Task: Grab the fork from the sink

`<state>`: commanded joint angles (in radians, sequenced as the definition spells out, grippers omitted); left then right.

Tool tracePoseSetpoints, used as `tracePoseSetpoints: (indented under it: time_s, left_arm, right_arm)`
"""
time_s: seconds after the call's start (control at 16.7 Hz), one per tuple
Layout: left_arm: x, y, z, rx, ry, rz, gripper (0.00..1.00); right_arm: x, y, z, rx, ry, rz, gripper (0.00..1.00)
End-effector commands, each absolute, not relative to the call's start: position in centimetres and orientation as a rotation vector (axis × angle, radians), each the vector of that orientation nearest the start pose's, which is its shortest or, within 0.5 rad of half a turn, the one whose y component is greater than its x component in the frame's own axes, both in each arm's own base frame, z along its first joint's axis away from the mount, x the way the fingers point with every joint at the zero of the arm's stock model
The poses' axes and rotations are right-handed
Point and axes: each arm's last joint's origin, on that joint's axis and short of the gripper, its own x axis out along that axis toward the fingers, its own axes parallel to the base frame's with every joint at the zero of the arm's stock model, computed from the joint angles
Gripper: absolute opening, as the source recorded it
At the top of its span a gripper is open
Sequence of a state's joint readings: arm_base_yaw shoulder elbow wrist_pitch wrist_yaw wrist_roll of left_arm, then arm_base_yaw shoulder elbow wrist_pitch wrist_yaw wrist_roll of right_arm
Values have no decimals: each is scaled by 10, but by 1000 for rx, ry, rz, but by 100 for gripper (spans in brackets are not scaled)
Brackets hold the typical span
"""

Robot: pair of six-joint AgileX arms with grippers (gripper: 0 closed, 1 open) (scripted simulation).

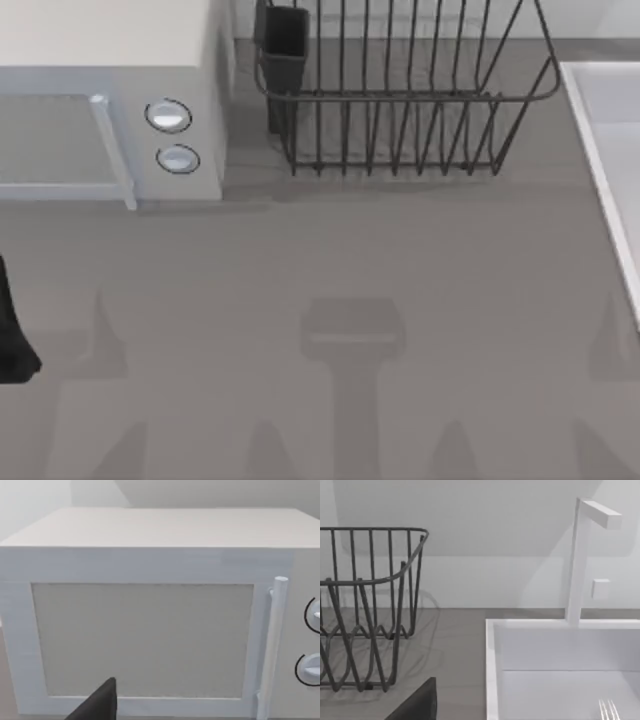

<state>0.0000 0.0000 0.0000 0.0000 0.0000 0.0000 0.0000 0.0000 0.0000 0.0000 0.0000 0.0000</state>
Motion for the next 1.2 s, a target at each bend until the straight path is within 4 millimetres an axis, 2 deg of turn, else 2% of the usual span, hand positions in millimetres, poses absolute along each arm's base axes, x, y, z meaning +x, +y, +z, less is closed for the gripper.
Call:
tracePoseSetpoints:
  time_s: [0.54,0.66,0.78,0.96,1.2]
  left_arm:
    - [106,-1,160,0,0,0,100]
    - [106,-1,160,0,0,0,100]
    - [106,-1,160,0,0,0,100]
    - [106,-1,160,0,0,0,100]
    - [106,-1,160,0,0,0,100]
  right_arm:
    - [106,-1,160,0,0,0,100]
    - [106,-2,166,-5,16,-4,100]
    - [107,-2,179,-15,55,-13,100]
    - [115,-5,212,-40,155,-34,100]
    - [147,-11,268,-77,344,-65,100]
